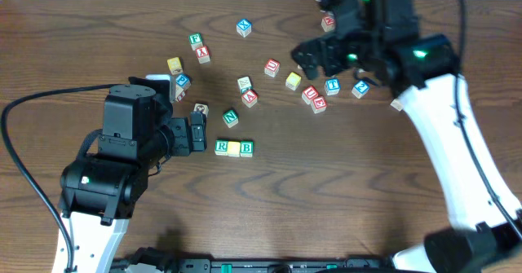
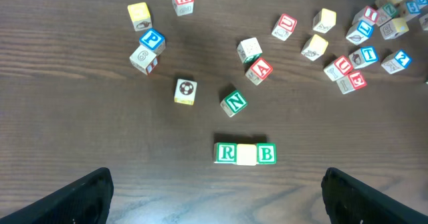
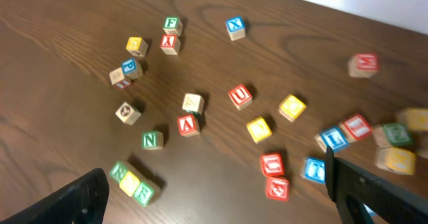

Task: Spell out ROBOT
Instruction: 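Swing the right arm out toward the yellow O block at the back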

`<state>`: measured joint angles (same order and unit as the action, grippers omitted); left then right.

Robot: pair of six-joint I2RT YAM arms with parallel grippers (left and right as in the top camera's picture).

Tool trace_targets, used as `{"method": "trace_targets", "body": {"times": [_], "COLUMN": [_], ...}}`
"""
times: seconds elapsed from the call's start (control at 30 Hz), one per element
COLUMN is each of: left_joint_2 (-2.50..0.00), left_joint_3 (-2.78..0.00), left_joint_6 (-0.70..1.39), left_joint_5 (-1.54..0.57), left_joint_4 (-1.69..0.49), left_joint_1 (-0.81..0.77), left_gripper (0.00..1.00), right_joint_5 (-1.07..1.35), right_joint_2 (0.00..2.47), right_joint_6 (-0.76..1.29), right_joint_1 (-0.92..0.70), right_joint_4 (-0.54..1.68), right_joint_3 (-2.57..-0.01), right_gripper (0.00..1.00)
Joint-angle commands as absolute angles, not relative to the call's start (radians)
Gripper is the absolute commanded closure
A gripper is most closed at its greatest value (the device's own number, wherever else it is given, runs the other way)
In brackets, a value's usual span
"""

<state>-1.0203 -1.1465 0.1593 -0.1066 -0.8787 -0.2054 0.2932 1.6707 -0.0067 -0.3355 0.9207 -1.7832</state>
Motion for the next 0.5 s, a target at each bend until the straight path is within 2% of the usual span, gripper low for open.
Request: {"method": "trace_targets", "body": {"times": [0.0,0.23,0.4,0.47], "left_joint_2": [-1.019,-1.019,-1.019,-1.019], "left_joint_3": [-1.165,-1.165,-1.165,-1.165], "left_joint_6": [0.15,0.15,0.15,0.15], "left_joint_5": [-0.112,-0.112,-0.113,-0.112], "left_joint_4": [-0.879,-0.879,-0.879,-0.879], "left_joint_1": [-0.202,-0.202,-0.202,-0.202], "left_gripper": [0.02,0.02,0.02,0.02], "right_joint_5": [0.175,-0.026,-0.075,-0.081], "right_joint_2": [1.789,1.995,2.097,2.134], "right_joint_6": [0.097,0.402,0.579,0.619], "right_joint_1": [-0.39,-0.411,-0.403,-0.403], "right_joint_4": [0.92,0.868,0.836,0.825], "right_joint_3": [-1.883,-1.98,-1.981,-1.981], "right_gripper": [0.01,0.01,0.01,0.04]}}
